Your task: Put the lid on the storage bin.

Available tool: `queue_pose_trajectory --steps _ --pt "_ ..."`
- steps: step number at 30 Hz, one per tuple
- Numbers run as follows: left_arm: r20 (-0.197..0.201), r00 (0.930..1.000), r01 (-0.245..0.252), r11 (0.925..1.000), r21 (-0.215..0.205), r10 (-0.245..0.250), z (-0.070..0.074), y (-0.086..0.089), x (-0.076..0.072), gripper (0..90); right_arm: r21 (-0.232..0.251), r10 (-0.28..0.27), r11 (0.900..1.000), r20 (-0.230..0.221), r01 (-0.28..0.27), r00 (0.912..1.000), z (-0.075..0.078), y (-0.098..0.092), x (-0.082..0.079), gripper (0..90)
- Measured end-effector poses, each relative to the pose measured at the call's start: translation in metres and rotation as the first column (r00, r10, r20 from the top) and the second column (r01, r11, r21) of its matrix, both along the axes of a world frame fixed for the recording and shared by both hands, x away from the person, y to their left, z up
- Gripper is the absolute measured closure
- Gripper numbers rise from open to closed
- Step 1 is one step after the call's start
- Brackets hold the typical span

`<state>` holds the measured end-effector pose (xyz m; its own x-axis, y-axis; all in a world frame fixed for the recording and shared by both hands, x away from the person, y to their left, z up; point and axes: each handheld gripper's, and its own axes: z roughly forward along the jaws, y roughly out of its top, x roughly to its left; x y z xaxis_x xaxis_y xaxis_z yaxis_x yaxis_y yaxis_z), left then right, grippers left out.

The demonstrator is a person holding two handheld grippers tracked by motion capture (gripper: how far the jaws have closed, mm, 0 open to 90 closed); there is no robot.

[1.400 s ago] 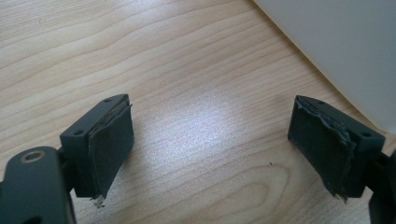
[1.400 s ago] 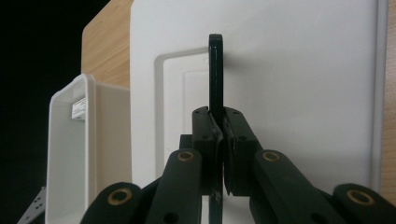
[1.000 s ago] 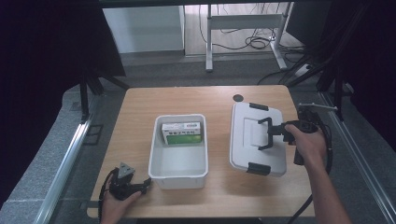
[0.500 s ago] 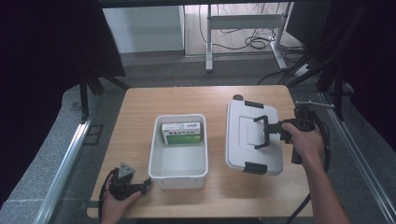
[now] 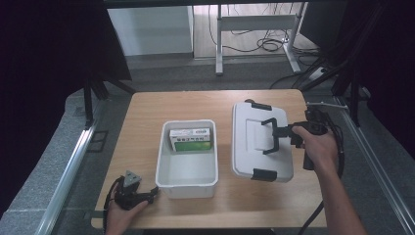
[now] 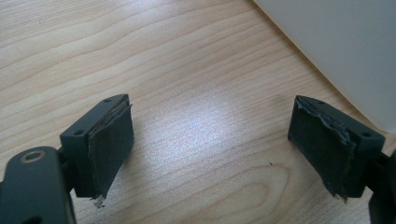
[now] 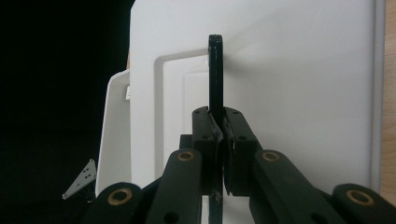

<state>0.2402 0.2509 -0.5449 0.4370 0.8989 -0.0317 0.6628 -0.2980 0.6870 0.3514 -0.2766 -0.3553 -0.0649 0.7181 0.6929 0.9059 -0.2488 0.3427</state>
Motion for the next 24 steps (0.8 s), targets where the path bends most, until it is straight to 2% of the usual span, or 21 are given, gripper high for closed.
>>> queue_pose_trajectory --steps 9,24 --pt "-0.001 1.0000 0.000 1.0000 0.000 0.000 0.000 0.000 0.000 14.2 0.011 0.017 1.000 0.016 -0.017 0.9997 0.015 0.009 -0.002 84.9" --pt "-0.003 1.0000 0.001 1.0000 0.001 -0.001 0.000 0.000 0.000 14.2 0.007 0.066 0.998 0.029 -0.066 0.9974 0.030 0.037 0.001 84.9"
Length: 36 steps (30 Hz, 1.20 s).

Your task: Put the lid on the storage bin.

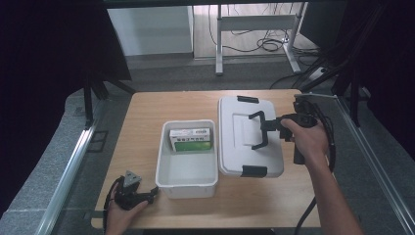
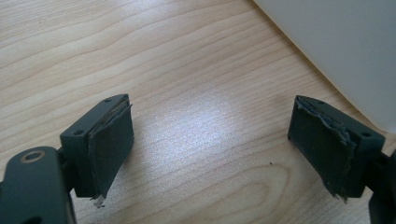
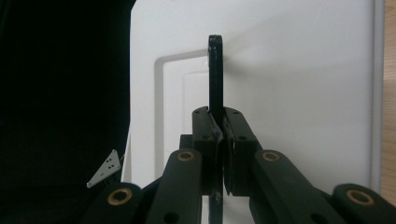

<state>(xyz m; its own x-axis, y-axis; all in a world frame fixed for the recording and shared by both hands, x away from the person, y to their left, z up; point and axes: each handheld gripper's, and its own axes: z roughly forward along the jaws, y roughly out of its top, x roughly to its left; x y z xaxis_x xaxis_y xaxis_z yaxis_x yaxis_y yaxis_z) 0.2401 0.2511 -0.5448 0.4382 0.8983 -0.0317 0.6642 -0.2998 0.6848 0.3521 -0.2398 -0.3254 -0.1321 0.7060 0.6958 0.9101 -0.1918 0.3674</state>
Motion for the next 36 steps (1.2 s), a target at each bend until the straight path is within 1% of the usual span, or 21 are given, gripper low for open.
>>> queue_pose_trajectory --steps 5,11,12,20,25,31,36 --pt "0.000 1.0000 0.000 1.0000 0.000 0.000 0.000 0.000 0.000 14.2 -0.006 0.015 1.000 -0.003 -0.015 0.9999 0.002 0.011 0.002 84.9" --pt "0.000 1.0000 0.000 1.0000 0.000 0.000 0.000 0.000 0.000 14.2 0.003 0.033 0.999 -0.011 -0.033 0.9994 0.000 0.024 0.005 84.9" --pt "0.000 1.0000 0.000 1.0000 0.000 0.000 0.000 0.000 0.000 14.2 0.009 0.032 0.999 -0.012 -0.032 0.9994 0.000 0.027 0.005 84.9" --pt "0.000 1.0000 0.001 1.0000 0.000 -0.001 0.000 0.000 0.000 14.1 0.005 0.063 0.998 -0.027 -0.063 0.9977 -0.003 0.051 0.009 84.9" --pt "0.000 1.0000 0.001 1.0000 0.000 -0.001 0.000 0.000 0.000 14.1 0.006 0.075 0.997 -0.035 -0.075 0.9966 0.000 0.065 0.008 84.8" --pt "0.000 1.0000 0.001 1.0000 0.000 -0.001 0.000 0.000 0.000 14.1 -0.009 0.091 0.996 -0.038 -0.091 0.9951 0.005 0.081 0.006 84.9" --pt "0.000 1.0000 0.001 1.0000 0.000 -0.001 0.000 0.000 0.000 14.0 -0.010 0.092 0.996 -0.056 -0.093 0.9941 0.004 0.089 0.007 84.9"
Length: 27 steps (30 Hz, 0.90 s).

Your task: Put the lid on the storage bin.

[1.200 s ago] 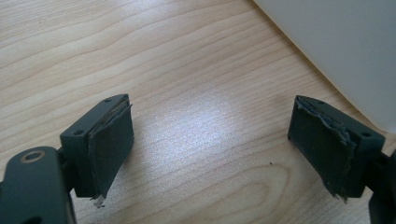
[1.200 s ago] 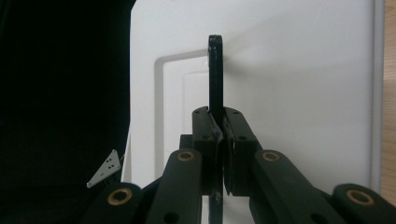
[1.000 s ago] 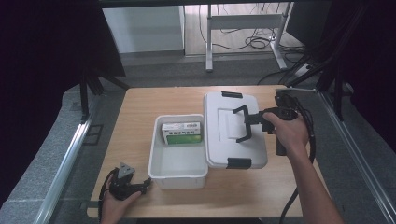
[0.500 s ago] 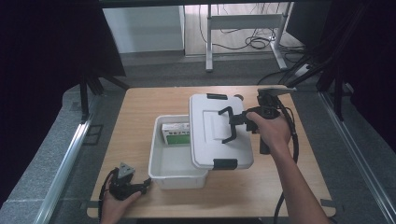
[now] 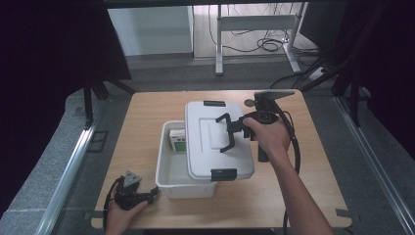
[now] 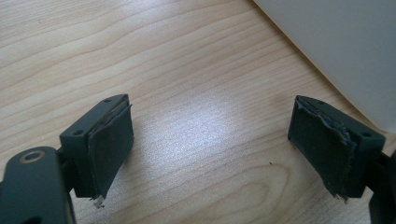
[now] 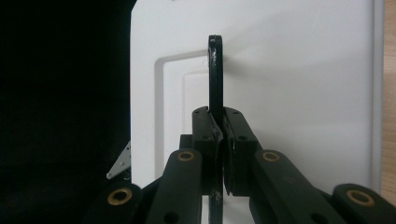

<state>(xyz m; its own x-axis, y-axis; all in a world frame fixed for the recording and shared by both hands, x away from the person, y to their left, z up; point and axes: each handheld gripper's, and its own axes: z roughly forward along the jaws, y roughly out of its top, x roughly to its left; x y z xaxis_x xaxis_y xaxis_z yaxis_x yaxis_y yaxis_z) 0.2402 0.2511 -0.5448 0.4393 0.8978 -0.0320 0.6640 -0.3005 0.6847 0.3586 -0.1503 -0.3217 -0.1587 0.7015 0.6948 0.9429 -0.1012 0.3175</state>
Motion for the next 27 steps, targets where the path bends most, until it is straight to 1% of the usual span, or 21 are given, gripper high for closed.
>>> queue_pose_trajectory --steps 8,11,15,19,23,27 --pt "0.000 1.0000 0.000 1.0000 0.000 0.000 0.000 0.000 0.000 14.0 0.004 0.005 1.000 -0.025 -0.005 0.9997 -0.002 0.013 0.001 84.8" --pt "0.000 1.0000 0.000 1.0000 0.000 0.000 0.000 0.000 0.000 14.0 0.016 0.008 1.000 -0.040 -0.008 0.9992 -0.004 0.018 0.001 84.9" --pt "-0.001 1.0000 0.001 1.0000 0.000 -0.001 0.000 0.000 0.000 13.8 -0.001 0.004 1.000 -0.050 -0.004 0.9987 -0.004 0.028 0.001 84.8" --pt "-0.001 1.0000 0.001 1.0000 -0.001 -0.001 0.000 0.000 0.000 13.6 -0.014 0.011 1.000 -0.056 -0.012 0.9984 -0.002 0.038 0.000 84.8" --pt "-0.001 1.0000 0.001 1.0000 0.000 -0.001 0.000 0.000 0.000 13.6 0.003 0.002 1.000 -0.071 -0.001 0.9975 -0.001 0.044 0.000 84.8" --pt "-0.001 1.0000 0.001 1.0000 -0.001 -0.001 0.000 0.000 0.000 13.6 -0.001 0.003 1.000 -0.080 -0.003 0.9968 -0.004 0.053 0.000 84.8"
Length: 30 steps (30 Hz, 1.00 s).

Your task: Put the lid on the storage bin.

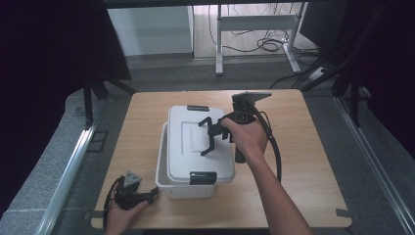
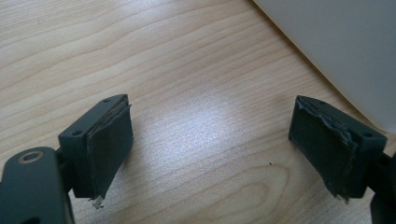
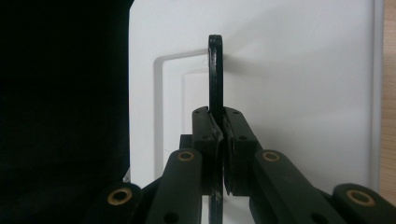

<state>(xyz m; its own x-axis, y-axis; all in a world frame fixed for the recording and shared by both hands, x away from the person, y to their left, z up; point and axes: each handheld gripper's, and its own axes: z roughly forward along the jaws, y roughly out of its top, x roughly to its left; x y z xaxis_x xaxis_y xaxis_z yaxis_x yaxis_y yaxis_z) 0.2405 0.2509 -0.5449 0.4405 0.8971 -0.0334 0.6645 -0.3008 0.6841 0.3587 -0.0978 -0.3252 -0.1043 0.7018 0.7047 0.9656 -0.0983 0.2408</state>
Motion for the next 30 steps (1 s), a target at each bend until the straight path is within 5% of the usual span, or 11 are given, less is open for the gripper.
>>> queue_pose_trajectory --steps 30 --pt "-0.001 1.0000 0.000 1.0000 0.001 0.000 0.000 -0.001 0.001 12.9 -0.022 0.001 1.000 -0.083 -0.003 0.9966 -0.023 0.041 0.012 84.6"
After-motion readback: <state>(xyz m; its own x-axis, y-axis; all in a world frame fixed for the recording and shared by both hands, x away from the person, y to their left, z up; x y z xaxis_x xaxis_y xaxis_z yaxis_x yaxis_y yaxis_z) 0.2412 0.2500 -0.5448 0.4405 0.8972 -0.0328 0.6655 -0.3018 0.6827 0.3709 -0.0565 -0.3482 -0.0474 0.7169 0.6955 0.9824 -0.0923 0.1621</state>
